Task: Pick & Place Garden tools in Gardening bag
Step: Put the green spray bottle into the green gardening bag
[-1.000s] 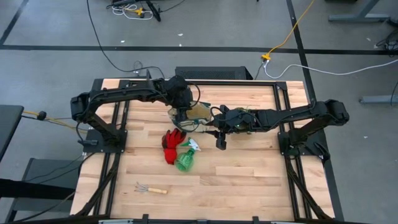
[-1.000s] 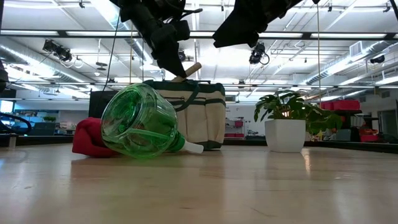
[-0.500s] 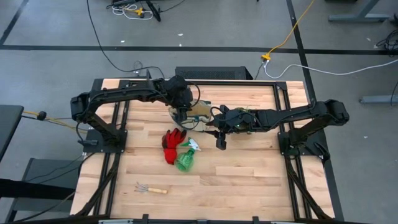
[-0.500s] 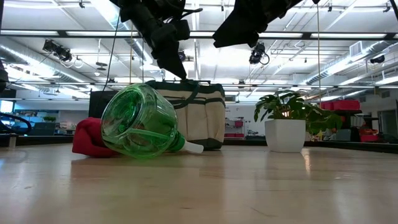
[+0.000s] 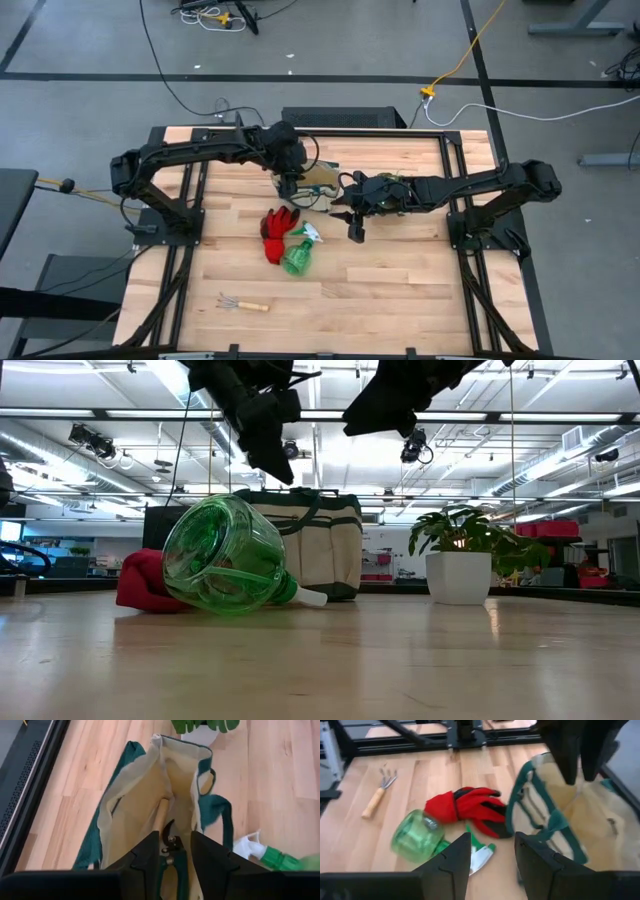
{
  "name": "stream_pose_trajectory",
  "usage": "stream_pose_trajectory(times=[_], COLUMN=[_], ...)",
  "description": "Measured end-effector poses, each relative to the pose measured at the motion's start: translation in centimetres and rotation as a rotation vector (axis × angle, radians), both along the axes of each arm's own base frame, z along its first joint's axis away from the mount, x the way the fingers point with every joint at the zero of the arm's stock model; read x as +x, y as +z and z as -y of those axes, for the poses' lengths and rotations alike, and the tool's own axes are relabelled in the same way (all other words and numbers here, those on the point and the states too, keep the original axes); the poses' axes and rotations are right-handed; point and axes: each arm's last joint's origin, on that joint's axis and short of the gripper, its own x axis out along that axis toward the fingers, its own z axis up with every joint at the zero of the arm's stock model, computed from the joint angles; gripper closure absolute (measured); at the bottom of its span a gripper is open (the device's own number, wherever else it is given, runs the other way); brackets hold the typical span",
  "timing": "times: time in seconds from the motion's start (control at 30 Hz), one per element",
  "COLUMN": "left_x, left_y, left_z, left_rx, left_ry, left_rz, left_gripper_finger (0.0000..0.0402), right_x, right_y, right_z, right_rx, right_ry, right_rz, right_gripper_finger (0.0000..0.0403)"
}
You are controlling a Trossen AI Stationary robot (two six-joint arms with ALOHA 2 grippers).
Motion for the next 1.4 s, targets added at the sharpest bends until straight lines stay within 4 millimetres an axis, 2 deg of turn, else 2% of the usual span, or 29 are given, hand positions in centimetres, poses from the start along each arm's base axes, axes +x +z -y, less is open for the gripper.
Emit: stream_pose_trajectory(times=[0.23,0.67,0.93,1.13,1.4], left_x=[-1.3,-1.0,-0.9,-0.9,-0.9], left_y=[0.5,0.2,0.2,0.2,0.2], left_z=[1.7,5.0,5.2,5.2,5.2], left_rx=[-0.077,-0.107,-0.097,-0.096,-0.096], left_ry=[-0.031,-0.125,-0.128,-0.127,-0.127], left_rz=[-0.069,-0.125,-0.127,-0.126,-0.126], left_gripper_finger=[0.0282,0.0282,0.0282,0.0282,0.0282], right_x=[0.3,3.1,4.7,5.2,5.1], right_y=[-1.1,-6.7,-10.5,-12.5,-12.9], right_z=[-1.5,-3.7,-4.4,-4.4,-4.7], right_rx=[-0.006,-0.080,-0.147,-0.172,-0.148], right_ry=[0.054,0.134,0.168,0.141,0.104], right_rz=[-0.049,-0.185,-0.231,-0.268,-0.286], right_gripper_finger=[0.0248,0.0248,0.0248,0.0248,0.0248])
